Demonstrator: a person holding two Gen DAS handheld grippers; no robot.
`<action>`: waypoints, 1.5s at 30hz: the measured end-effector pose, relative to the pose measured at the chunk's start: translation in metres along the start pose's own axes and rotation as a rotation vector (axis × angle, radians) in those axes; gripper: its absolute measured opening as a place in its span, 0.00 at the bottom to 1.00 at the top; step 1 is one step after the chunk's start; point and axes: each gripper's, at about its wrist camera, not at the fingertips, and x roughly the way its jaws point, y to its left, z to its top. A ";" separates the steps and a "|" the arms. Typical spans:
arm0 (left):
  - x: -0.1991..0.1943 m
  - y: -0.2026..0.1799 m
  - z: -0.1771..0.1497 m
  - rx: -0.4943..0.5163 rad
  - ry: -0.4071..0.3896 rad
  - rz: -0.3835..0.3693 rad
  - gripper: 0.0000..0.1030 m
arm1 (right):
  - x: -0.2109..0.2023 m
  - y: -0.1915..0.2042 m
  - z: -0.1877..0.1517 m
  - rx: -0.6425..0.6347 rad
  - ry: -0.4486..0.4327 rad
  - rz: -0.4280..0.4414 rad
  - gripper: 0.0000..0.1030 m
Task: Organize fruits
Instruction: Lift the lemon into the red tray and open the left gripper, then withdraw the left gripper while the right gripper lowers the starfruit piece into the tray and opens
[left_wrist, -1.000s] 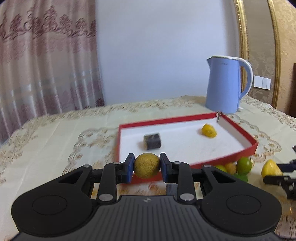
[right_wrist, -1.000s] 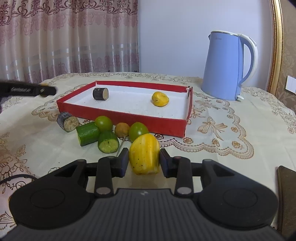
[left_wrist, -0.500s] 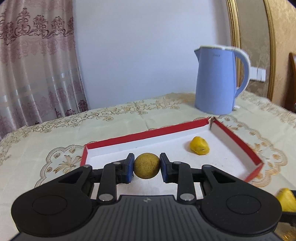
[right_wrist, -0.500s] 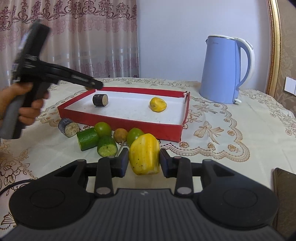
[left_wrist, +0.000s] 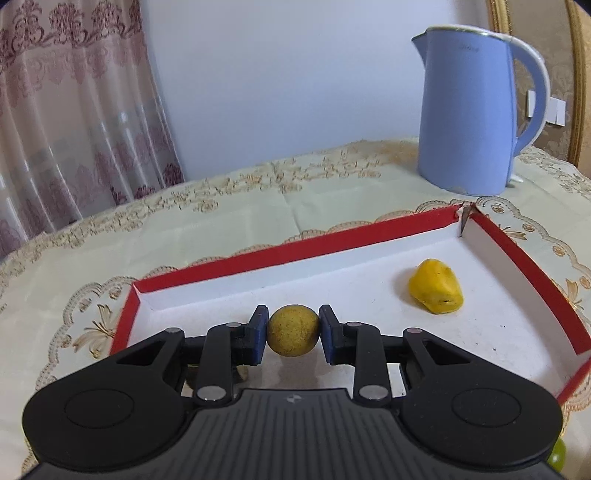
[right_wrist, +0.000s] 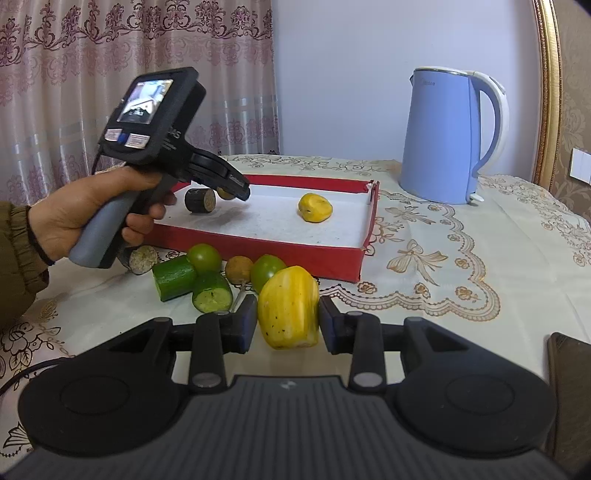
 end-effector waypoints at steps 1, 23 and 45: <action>0.002 0.000 0.001 -0.005 0.006 0.000 0.28 | 0.000 0.000 0.000 0.000 0.000 0.000 0.33; -0.048 -0.001 0.002 0.019 -0.132 0.118 0.83 | -0.004 0.014 0.006 -0.007 -0.021 0.010 0.33; -0.119 0.115 -0.092 -0.406 -0.238 0.273 1.00 | 0.008 0.017 0.027 0.038 -0.081 -0.016 0.33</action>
